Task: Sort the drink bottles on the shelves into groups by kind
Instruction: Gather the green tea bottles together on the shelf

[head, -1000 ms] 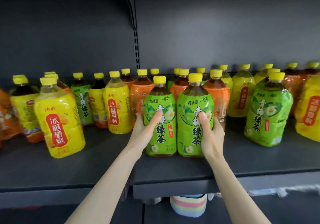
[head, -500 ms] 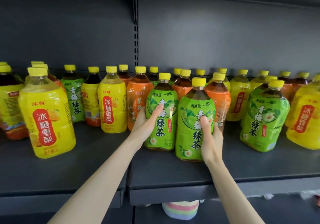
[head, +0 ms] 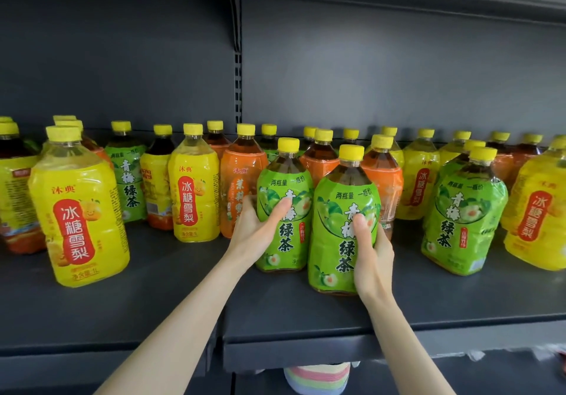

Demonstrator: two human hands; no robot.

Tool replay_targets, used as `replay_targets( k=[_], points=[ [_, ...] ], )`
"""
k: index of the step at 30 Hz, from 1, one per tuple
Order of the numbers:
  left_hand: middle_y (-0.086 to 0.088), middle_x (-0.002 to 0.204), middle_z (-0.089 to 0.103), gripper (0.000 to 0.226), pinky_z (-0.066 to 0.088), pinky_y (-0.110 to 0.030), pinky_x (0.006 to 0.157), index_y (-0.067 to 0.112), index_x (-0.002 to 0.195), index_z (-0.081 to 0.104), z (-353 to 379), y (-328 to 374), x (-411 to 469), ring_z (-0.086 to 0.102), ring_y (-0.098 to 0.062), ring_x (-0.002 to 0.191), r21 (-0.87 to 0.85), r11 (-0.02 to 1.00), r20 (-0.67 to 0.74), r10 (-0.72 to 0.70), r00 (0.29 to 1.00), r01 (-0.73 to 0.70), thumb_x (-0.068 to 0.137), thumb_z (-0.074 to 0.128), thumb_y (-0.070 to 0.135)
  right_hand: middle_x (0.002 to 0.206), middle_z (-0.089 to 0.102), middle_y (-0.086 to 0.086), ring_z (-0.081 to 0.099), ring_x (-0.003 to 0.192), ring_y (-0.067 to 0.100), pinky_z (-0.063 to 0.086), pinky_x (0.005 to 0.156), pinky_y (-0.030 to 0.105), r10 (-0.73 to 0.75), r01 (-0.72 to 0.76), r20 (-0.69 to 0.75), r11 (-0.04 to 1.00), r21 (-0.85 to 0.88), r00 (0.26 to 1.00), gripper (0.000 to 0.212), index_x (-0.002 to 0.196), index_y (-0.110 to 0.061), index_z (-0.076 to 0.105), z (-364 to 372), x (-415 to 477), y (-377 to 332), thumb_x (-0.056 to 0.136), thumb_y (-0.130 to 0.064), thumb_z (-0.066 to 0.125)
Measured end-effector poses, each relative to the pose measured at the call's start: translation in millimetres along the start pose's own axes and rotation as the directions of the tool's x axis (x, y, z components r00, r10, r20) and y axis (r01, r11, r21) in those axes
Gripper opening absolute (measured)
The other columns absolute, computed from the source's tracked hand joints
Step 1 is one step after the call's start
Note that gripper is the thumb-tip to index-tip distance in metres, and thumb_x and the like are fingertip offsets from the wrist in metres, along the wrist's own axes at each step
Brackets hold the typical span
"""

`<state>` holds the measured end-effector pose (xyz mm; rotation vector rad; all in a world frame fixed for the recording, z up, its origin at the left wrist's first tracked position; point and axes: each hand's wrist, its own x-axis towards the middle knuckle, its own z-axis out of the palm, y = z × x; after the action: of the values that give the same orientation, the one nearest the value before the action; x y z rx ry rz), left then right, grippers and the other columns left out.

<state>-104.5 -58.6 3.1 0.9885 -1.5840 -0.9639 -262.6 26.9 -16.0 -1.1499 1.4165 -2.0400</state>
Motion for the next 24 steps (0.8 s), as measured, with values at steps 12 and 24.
replay_targets(
  k=[12,24],
  points=[
    [0.019,0.116,0.055,0.065,0.04,-0.027,0.095,0.028,0.134,0.041,4.2,0.3,10.1,0.052,-0.006,0.113,-0.036,0.999,0.107,-0.023,0.994,0.027,0.081,0.049,0.065,0.102,0.068,-0.014,0.062,0.088,-0.011,0.046,0.069,0.007,-0.029,0.029,0.013,1.0,0.004,0.999,0.06,0.108,-0.03,0.062,-1.0,-0.3,-1.4,0.065,-0.07,0.05],
    [0.006,0.124,0.056,0.086,0.043,-0.031,0.094,0.02,0.131,0.041,-1.5,-6.3,7.2,0.054,-0.013,0.112,0.063,0.998,-0.047,0.029,0.998,-0.026,0.065,0.053,0.074,0.107,0.069,-0.009,0.064,0.097,0.002,0.047,0.08,0.023,-0.02,0.02,0.039,1.0,-0.006,0.999,0.055,0.104,-0.033,0.064,-1.1,-2.0,0.0,0.067,-0.071,0.052]
  ],
)
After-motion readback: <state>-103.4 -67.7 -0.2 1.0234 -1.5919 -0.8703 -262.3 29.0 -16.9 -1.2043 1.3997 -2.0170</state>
